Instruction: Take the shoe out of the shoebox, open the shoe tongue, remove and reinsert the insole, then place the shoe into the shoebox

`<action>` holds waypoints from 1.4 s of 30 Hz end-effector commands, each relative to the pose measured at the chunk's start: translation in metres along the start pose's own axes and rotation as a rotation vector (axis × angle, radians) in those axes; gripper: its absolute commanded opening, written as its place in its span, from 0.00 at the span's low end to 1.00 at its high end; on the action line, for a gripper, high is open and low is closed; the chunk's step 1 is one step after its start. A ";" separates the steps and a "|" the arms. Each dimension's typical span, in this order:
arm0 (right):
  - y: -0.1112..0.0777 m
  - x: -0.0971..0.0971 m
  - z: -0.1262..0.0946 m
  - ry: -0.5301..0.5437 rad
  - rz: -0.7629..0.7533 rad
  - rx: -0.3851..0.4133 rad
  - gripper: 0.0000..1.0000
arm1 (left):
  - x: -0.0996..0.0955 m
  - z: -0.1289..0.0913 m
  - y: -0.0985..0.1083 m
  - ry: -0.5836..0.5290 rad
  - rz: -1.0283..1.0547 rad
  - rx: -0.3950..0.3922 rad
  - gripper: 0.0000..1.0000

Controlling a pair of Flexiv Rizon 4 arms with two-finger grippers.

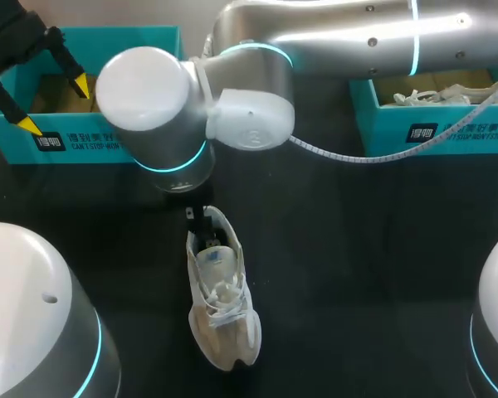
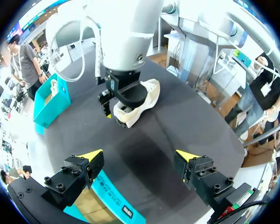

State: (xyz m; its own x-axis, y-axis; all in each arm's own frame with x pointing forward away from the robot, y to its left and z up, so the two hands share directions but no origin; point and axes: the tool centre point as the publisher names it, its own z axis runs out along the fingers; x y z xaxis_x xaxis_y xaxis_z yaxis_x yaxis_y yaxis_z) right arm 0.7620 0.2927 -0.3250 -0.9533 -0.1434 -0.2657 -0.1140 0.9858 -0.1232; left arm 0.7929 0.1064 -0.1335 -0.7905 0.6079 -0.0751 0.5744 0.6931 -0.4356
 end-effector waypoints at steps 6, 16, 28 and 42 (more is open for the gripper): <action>-0.003 -0.009 0.027 0.020 -0.019 -0.014 1.00 | -0.001 -0.001 0.001 0.004 0.000 -0.001 1.00; 0.000 -0.012 0.045 0.047 -0.019 0.002 1.00 | -0.001 -0.001 0.001 0.004 0.000 -0.001 1.00; -0.003 -0.014 0.056 0.072 -0.005 0.007 0.80 | -0.001 -0.001 0.001 0.004 0.000 -0.001 1.00; -0.003 -0.008 0.060 0.089 0.018 0.006 0.68 | -0.001 -0.001 0.001 0.004 0.000 -0.001 1.00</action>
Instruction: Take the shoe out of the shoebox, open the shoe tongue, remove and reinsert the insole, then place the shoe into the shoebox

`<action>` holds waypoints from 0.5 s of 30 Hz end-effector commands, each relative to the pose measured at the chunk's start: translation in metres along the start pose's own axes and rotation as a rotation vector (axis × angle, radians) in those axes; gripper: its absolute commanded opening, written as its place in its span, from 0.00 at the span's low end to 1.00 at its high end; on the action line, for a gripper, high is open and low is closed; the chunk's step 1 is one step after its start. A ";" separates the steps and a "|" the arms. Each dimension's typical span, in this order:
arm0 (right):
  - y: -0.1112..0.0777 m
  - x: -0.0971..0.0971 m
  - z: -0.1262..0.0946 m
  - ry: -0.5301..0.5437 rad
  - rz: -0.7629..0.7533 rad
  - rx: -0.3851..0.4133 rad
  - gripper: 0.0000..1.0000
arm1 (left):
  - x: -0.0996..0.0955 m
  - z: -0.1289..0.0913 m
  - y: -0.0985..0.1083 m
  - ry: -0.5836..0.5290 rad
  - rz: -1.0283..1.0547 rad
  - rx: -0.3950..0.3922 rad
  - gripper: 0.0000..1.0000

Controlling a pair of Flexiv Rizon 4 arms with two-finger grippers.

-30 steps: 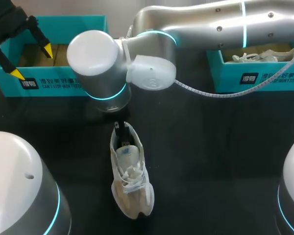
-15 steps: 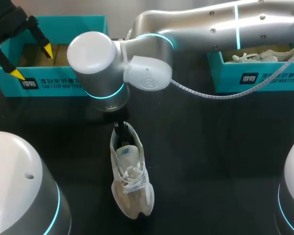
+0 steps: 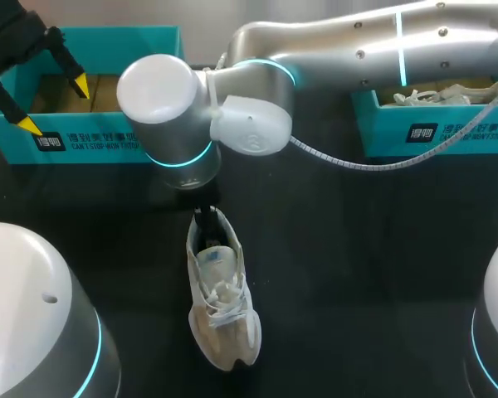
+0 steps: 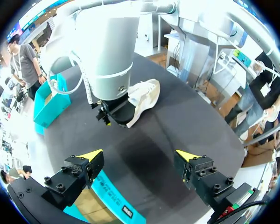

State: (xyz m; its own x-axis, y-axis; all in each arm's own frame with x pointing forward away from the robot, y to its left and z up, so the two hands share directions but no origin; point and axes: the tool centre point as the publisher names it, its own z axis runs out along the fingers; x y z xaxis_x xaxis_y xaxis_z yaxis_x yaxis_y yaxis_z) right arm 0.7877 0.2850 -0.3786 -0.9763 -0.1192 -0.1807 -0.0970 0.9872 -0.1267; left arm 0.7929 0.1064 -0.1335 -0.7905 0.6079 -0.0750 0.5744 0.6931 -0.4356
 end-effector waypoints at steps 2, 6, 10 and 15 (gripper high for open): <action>0.001 0.002 0.001 0.000 0.003 -0.002 0.67 | -0.001 -0.001 0.001 0.004 0.000 -0.001 1.00; 0.002 0.002 0.002 0.007 0.007 0.002 0.51 | -0.001 -0.001 0.001 0.004 0.000 -0.001 1.00; 0.003 0.003 0.002 0.008 0.009 0.003 0.29 | -0.001 -0.001 0.001 0.004 0.000 -0.001 1.00; 0.003 0.003 -0.001 0.002 0.024 0.008 0.00 | -0.001 -0.001 0.001 0.004 0.000 -0.001 1.00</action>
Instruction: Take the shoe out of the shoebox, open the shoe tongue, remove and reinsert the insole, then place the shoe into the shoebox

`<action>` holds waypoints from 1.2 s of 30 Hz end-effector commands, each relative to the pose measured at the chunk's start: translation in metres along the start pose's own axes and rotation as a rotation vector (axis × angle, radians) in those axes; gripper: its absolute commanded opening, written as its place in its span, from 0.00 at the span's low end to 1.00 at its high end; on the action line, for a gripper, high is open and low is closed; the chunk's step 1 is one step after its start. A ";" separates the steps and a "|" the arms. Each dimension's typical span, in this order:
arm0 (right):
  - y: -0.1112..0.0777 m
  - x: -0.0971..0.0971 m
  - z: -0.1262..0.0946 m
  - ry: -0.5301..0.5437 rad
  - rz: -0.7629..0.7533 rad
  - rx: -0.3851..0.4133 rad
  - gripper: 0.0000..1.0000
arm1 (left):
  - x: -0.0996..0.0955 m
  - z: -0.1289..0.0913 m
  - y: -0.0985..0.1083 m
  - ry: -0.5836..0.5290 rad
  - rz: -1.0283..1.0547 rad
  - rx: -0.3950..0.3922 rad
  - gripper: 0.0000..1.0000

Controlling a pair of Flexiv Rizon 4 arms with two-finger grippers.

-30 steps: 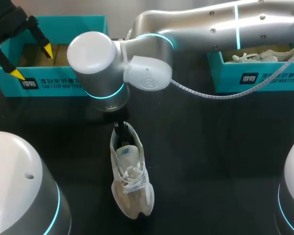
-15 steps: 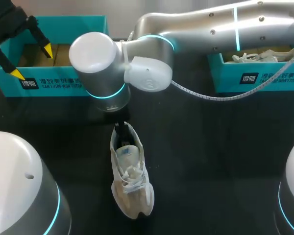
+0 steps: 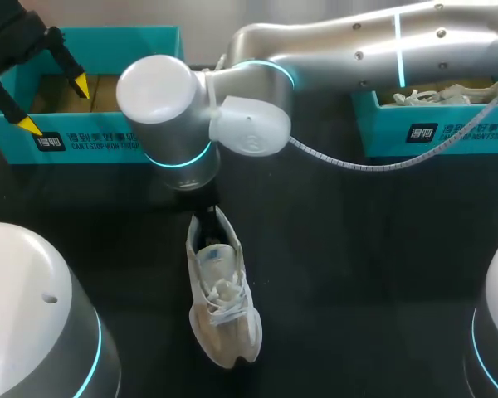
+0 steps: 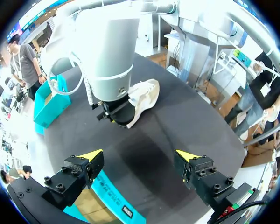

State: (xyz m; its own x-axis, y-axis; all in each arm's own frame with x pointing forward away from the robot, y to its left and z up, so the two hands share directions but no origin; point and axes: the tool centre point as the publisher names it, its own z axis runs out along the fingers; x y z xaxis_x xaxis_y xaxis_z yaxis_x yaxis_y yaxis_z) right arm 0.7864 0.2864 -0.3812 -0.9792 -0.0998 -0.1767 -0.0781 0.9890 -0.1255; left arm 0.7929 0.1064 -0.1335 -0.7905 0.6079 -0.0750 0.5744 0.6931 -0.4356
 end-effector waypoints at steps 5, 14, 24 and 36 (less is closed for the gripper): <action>-0.001 0.002 -0.007 -0.004 0.015 0.016 0.00 | -0.001 -0.001 0.001 0.004 0.000 -0.001 1.00; -0.024 0.000 -0.047 -0.032 0.063 0.024 0.00 | -0.001 -0.001 0.001 0.004 0.000 -0.001 1.00; -0.065 -0.013 -0.109 -0.085 0.121 0.102 0.00 | -0.001 -0.001 0.001 0.004 0.000 -0.001 1.00; -0.075 -0.016 -0.123 -0.078 0.153 0.093 0.00 | -0.001 -0.001 0.001 0.004 0.000 -0.001 1.00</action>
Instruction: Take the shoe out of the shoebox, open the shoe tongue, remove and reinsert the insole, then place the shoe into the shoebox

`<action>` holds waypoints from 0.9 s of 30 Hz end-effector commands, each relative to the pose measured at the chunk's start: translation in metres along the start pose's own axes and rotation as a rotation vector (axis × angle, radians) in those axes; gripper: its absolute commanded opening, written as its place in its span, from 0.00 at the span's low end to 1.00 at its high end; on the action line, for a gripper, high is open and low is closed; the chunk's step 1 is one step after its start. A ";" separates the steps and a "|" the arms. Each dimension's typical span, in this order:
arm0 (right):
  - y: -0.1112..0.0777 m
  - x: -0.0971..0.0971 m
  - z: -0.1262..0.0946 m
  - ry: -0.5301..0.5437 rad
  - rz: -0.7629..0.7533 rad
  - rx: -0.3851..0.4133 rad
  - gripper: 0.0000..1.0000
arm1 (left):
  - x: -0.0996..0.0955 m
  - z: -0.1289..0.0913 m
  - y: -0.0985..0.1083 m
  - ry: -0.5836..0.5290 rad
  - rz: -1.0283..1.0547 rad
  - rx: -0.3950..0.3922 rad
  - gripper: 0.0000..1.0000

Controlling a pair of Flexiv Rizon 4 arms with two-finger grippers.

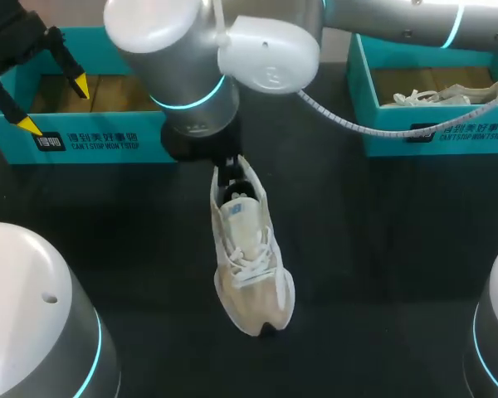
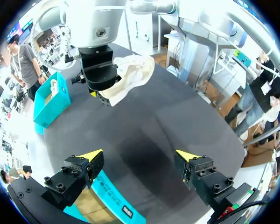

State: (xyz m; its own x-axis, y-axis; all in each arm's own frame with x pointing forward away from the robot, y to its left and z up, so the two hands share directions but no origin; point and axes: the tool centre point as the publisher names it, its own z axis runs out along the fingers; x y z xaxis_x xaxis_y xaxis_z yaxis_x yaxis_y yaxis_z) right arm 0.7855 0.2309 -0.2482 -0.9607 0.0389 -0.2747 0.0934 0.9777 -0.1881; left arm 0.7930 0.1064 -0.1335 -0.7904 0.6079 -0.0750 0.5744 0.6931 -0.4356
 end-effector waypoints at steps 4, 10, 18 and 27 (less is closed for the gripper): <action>-0.003 0.000 0.001 0.000 0.000 -0.009 0.00 | -0.001 -0.001 0.001 0.004 0.000 -0.001 1.00; -0.011 -0.004 0.001 -0.001 0.015 -0.006 0.00 | -0.001 -0.001 0.001 0.004 0.000 -0.001 1.00; -0.093 -0.056 -0.004 -0.034 0.123 0.010 0.00 | -0.001 -0.001 0.001 0.004 0.000 -0.001 1.00; -0.147 -0.111 -0.026 -0.075 0.124 0.090 0.00 | -0.001 -0.001 0.001 0.004 0.000 -0.001 1.00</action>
State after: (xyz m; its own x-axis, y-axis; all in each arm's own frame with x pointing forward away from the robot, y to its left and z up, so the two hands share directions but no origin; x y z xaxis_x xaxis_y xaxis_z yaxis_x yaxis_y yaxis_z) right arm 0.8717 0.1120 -0.1828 -0.9131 0.1347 -0.3848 0.2447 0.9360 -0.2530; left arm 0.7930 0.1064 -0.1335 -0.7904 0.6079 -0.0750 0.5743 0.6931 -0.4356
